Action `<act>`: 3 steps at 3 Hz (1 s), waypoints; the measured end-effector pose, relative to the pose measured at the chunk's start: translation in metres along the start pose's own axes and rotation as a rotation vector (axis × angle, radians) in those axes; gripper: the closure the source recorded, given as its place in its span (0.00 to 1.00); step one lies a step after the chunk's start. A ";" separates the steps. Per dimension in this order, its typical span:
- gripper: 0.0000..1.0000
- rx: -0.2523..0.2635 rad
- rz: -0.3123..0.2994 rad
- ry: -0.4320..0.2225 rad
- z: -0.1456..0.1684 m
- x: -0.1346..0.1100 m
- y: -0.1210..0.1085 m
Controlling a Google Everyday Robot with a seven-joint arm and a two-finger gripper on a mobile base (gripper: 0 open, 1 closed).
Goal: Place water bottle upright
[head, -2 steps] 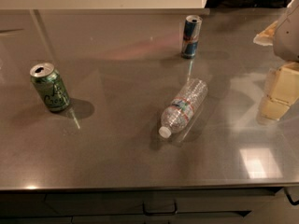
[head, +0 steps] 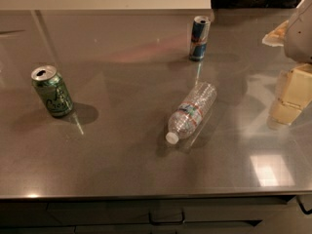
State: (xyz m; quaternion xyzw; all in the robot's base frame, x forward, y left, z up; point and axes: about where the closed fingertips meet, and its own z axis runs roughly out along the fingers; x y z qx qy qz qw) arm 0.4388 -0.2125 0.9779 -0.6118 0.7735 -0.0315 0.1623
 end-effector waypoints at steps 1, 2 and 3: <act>0.00 -0.026 -0.090 -0.038 0.001 -0.019 0.005; 0.00 -0.067 -0.241 -0.078 0.010 -0.048 0.010; 0.00 -0.091 -0.407 -0.086 0.022 -0.071 0.008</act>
Offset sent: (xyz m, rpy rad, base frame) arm 0.0030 0.0852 -0.0104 0.0124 0.0406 0.4835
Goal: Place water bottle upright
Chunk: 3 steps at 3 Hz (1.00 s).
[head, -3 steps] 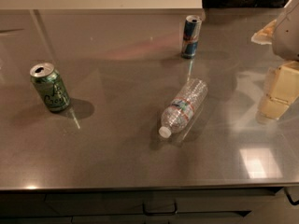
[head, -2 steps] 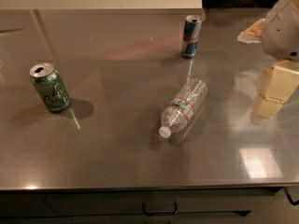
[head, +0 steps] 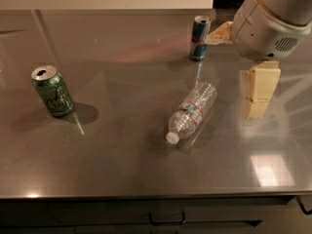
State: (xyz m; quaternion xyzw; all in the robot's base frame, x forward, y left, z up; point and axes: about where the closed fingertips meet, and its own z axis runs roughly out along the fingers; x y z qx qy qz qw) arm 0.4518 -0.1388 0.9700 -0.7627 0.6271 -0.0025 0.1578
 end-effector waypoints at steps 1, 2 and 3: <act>0.00 -0.005 -0.155 0.023 0.009 -0.007 -0.014; 0.00 -0.009 -0.323 0.061 0.023 -0.009 -0.026; 0.00 -0.035 -0.475 0.091 0.043 -0.003 -0.032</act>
Offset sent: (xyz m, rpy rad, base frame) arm 0.0446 0.0210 -0.0307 -0.2318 -0.1110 0.5150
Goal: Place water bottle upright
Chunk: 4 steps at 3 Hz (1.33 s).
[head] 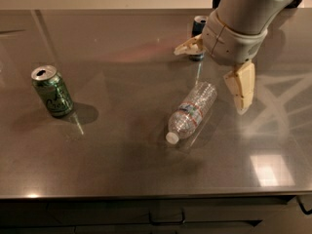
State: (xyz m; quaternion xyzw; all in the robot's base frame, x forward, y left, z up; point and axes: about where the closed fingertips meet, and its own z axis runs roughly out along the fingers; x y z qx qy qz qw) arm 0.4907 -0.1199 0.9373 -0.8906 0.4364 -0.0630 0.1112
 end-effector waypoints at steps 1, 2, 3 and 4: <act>0.00 -0.049 -0.105 0.005 0.027 0.001 0.004; 0.00 -0.096 -0.163 -0.003 0.048 -0.002 0.010; 0.00 -0.131 -0.198 -0.018 0.060 -0.011 0.017; 0.00 -0.154 -0.225 -0.035 0.067 -0.020 0.024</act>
Offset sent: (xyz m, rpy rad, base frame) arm -0.0033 0.0037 -0.0756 -0.1372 0.1118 0.2273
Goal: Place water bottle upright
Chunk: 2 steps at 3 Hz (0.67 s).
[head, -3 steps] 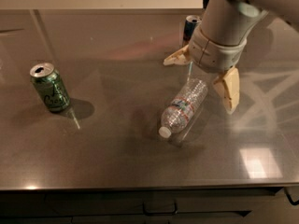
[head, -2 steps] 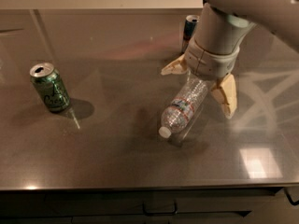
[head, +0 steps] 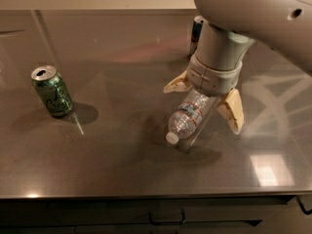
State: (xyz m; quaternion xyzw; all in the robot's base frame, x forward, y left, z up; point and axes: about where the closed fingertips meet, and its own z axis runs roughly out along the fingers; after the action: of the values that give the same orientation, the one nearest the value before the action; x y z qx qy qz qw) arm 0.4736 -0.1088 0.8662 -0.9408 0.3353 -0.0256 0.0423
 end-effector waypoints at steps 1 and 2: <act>0.00 -0.009 -0.026 -0.010 0.006 -0.009 0.001; 0.00 -0.017 -0.053 -0.006 0.011 -0.013 -0.001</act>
Offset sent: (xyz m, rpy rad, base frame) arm -0.0125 0.0127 -0.0179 -0.0287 0.0233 0.0836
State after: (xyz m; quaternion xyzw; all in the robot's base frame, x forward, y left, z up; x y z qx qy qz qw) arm 0.4647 -0.0994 0.8550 -0.9497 0.3104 -0.0210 0.0349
